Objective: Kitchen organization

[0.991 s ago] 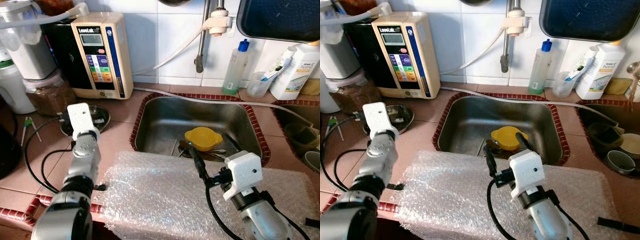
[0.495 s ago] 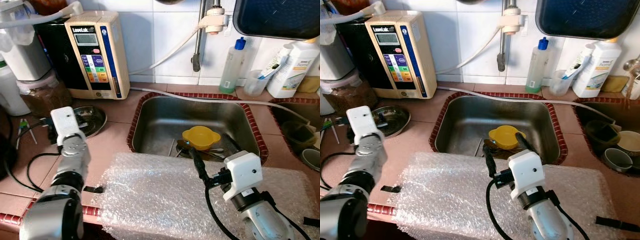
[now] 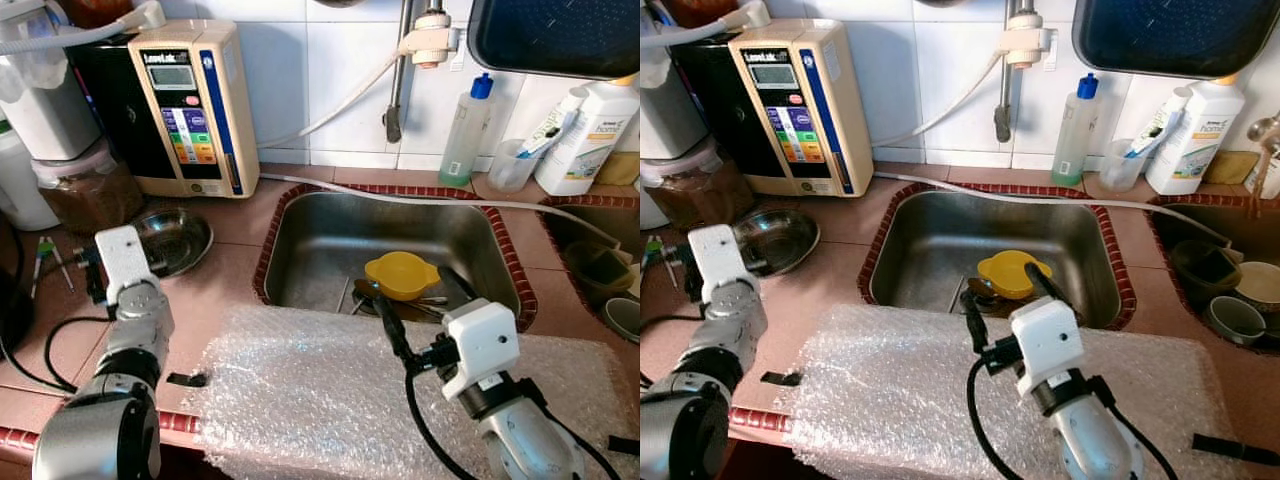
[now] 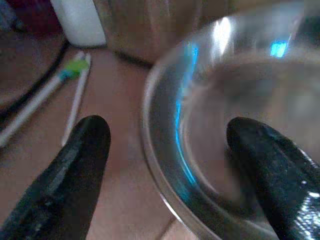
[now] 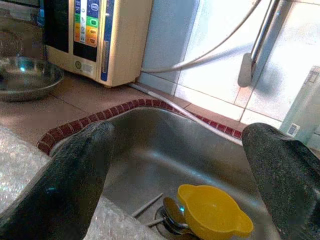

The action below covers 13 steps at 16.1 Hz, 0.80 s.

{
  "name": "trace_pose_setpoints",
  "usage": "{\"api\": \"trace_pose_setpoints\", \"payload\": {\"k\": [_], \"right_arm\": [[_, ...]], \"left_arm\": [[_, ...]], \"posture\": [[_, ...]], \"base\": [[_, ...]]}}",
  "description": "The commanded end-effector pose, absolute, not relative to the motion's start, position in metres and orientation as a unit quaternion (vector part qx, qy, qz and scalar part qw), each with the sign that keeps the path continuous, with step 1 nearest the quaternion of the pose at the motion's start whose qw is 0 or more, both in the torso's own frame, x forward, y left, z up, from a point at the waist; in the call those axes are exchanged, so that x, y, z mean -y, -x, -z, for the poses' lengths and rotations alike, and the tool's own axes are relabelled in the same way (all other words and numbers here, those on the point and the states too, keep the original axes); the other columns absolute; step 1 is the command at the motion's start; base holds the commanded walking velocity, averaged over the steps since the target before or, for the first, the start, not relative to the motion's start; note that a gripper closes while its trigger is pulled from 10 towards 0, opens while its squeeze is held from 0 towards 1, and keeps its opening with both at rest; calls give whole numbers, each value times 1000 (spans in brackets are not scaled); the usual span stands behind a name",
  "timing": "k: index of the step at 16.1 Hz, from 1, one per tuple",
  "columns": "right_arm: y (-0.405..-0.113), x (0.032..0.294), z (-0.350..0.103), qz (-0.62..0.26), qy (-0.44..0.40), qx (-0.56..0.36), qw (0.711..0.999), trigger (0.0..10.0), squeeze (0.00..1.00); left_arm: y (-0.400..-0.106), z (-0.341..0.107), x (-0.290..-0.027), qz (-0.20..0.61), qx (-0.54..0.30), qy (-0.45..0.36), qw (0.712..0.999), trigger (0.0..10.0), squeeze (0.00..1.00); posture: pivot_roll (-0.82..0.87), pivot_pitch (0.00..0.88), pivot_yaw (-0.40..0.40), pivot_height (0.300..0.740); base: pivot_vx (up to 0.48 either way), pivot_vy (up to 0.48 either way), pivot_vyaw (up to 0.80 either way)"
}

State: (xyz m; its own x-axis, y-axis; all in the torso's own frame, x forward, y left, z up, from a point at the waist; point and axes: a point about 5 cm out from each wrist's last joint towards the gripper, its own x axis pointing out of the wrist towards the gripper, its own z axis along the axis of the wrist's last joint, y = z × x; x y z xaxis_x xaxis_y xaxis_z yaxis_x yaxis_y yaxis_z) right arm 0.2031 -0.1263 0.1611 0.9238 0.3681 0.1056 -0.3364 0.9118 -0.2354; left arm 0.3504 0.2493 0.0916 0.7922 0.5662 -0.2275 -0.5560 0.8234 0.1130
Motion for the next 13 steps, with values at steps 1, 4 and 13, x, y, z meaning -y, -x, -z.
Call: {"api": "trace_pose_setpoints", "payload": {"k": [1, 4, 13], "right_arm": [[-205, 127, -164, -182, 107, 77, 974, 10000, 0], [-206, 127, -164, -184, 110, 78, 974, 10000, 0], [-207, 118, -159, -232, 21, 48, 971, 10000, 0]], "left_arm": [[-349, -85, -246, -288, -145, -5, 946, 314, 0], [-350, -83, -240, -281, -153, 6, 947, 0, 0], [-355, -92, -237, -268, -123, 57, 954, 0, 0]], "posture": [[-32, 6, 52, 740], [-34, 0, 50, 740], [-22, 0, 47, 740]], "base": [[0, 0, 0], [0, 0, 0], [0, 0, 0]]}}
